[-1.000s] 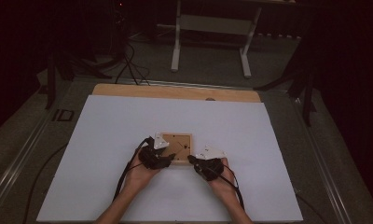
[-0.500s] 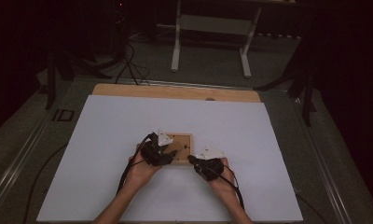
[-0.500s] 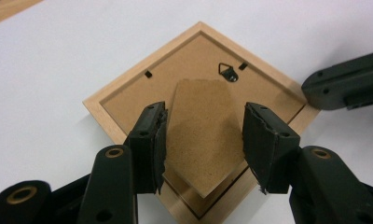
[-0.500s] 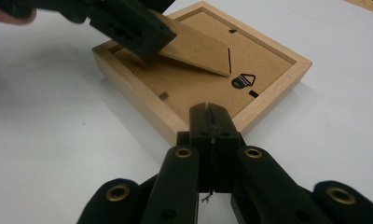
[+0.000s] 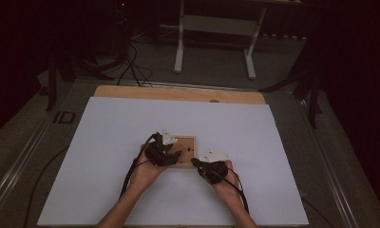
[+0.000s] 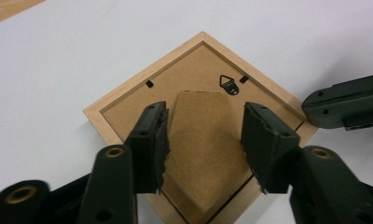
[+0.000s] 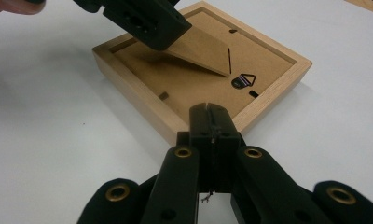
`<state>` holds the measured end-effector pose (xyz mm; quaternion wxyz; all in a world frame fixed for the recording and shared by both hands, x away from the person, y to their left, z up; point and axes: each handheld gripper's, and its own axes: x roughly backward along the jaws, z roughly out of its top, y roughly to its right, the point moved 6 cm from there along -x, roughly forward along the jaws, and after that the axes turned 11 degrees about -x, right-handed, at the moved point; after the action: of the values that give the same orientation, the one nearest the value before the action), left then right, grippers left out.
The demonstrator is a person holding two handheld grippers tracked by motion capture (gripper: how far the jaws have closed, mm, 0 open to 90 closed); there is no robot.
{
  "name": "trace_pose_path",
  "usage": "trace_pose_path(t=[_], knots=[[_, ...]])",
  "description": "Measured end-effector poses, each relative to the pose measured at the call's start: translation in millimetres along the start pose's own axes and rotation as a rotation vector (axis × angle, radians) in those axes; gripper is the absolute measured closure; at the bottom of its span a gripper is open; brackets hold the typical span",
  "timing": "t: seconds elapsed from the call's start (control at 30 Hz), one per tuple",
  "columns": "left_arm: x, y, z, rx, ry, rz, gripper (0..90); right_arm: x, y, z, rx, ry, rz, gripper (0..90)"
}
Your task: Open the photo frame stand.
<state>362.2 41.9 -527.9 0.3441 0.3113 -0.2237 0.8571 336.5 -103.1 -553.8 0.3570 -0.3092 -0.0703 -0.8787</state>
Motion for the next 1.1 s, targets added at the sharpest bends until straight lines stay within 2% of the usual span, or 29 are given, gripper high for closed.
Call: trace_pose_path(t=[0.1, 0.2, 0.27, 0.37, 0.57, 0.73, 0.9, 1.1], knots=[[2.1, 0.3, -2.1, 0.005, 0.002, -0.008, 45.5, 0.0, 0.0, 0.0, 0.002, 0.001, -0.001, 90.0], [3.8, 0.6, -5.3, 0.037, 0.006, -0.037, 43.1, 0.0, 0.0, 0.0, 0.0, 0.001, -0.001, 90.0], [3.0, -0.5, -9.0, 0.067, -0.013, -0.062, 41.4, 0.0, -0.2, -0.1, 0.0, 0.0, -0.001, 90.0], [0.0, -1.9, -15.5, 0.077, -0.058, -0.063, 40.2, 0.0, -0.3, -0.1, 0.0, 0.0, -0.001, 90.0], [-1.8, -4.2, -16.5, 0.134, -0.059, -0.103, 44.3, 0.0, -0.2, -0.1, -0.001, 0.0, 0.0, 90.0], [-3.1, -4.3, -15.0, 0.16, -0.066, -0.133, 49.8, 0.0, 0.0, -0.1, 0.0, 0.002, -0.001, 90.0], [-2.2, -5.8, -11.5, 0.175, -0.067, -0.143, 50.4, 0.0, 0.0, -0.1, -0.001, 0.001, -0.001, 90.0], [-6.3, -8.2, -10.5, 0.21, -0.081, -0.179, 49.3, 0.0, -0.1, -0.1, -0.003, -0.001, 0.002, 89.9]])
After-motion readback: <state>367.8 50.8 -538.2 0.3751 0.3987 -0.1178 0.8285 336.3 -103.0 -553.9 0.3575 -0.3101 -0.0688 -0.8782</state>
